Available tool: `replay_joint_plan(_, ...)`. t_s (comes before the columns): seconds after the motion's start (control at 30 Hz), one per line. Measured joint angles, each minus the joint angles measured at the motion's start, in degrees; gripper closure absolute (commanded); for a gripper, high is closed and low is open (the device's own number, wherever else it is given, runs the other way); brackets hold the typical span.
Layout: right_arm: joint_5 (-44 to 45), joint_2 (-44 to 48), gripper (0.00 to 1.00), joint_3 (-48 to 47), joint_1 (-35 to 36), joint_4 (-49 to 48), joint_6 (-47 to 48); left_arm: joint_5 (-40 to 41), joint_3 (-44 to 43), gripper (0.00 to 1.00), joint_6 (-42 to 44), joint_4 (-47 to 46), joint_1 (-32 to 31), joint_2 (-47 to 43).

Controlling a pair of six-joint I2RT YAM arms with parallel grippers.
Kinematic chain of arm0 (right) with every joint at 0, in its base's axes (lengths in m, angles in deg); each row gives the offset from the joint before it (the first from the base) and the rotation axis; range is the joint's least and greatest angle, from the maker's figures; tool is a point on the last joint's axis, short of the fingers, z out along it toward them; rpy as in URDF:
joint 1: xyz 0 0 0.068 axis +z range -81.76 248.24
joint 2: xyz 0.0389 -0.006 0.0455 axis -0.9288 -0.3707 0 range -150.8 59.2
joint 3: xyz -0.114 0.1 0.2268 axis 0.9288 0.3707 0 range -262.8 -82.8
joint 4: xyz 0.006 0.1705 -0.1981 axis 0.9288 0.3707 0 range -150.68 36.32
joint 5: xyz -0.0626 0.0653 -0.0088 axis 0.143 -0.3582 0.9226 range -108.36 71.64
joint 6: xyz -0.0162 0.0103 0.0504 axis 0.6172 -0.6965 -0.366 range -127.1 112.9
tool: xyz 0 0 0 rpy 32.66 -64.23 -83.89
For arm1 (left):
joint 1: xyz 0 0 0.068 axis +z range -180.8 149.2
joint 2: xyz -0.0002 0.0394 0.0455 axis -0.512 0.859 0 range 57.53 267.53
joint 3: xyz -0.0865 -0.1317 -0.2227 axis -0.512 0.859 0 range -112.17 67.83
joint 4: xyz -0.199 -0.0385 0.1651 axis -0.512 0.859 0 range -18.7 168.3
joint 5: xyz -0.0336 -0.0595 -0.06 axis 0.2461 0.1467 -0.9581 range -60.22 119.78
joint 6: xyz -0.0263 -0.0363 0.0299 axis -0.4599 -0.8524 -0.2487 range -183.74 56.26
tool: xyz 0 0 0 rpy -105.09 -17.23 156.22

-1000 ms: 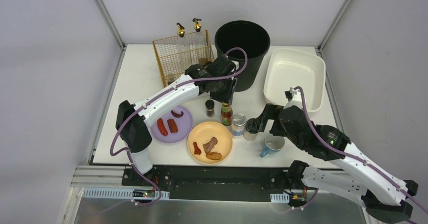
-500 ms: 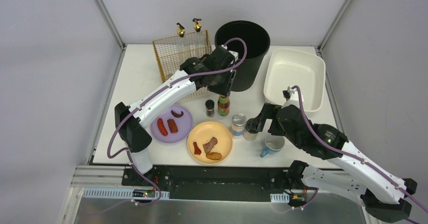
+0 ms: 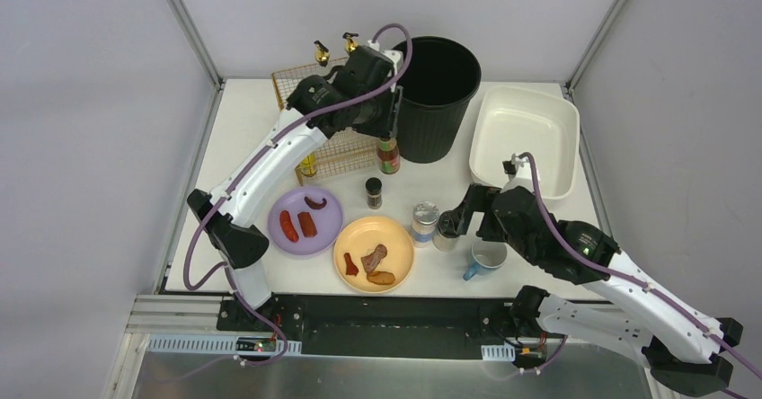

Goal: Clear the kitchen counter

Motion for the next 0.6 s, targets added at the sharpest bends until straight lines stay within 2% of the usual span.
replay_joint_plan(0.27, -0.4, -0.7, 0.01, 0.0, 0.0, -1.0, 0.0, 1.3, -7.1, 1.00, 0.7, 2.2, 7.1, 0.0)
replay_joint_plan(0.6, -1.4, -2.0, 0.01, 0.4, 0.0, -3.0, 0.0, 5.4, -13.3, 1.00, 3.0, 3.4, 12.8, 0.0)
